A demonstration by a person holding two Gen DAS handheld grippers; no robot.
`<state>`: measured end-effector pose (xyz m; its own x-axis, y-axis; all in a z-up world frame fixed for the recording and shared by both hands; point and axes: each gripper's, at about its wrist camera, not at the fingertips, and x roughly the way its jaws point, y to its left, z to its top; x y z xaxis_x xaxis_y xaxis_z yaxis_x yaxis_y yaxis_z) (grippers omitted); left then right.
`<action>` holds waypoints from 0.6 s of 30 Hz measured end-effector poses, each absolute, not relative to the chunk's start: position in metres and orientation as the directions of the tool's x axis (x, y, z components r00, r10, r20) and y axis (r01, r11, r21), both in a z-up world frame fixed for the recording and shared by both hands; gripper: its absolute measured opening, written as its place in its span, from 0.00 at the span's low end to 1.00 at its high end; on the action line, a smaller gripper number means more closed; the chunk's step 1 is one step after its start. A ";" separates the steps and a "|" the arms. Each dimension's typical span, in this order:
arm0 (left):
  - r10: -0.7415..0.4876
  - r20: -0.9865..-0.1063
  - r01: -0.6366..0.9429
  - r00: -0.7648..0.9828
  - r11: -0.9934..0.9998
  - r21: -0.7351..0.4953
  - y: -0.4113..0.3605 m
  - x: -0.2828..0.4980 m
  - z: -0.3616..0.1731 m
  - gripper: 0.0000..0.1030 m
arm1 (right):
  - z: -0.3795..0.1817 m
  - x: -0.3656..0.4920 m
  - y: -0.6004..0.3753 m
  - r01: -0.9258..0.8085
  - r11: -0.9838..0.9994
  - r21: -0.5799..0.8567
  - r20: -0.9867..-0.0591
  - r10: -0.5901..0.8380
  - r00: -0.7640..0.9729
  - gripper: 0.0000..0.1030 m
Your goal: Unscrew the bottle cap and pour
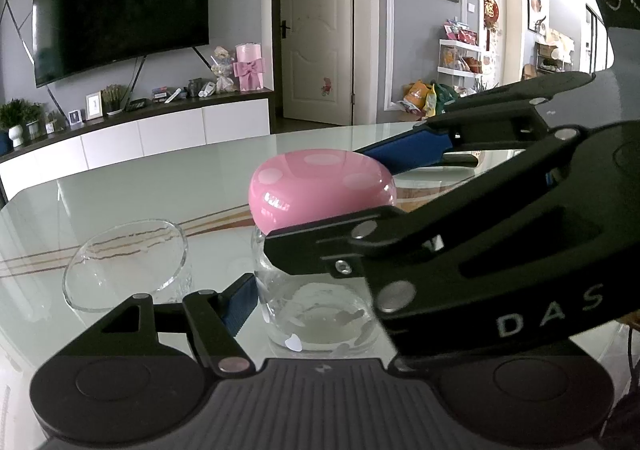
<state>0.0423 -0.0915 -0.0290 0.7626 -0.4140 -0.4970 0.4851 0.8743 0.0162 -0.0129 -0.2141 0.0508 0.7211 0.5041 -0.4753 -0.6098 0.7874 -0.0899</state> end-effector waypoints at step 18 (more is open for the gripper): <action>-0.421 -0.505 0.492 0.754 0.871 0.009 -0.091 0.045 -0.030 0.72 | 0.055 0.001 -0.249 -0.800 0.596 -0.062 -0.452 0.698 0.555 0.63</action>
<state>0.0445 -0.0909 -0.0302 0.7540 -0.4206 -0.5045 0.4915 0.8708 0.0086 0.0014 -0.2485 0.0555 0.5553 0.6981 -0.4520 -0.8004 0.5962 -0.0624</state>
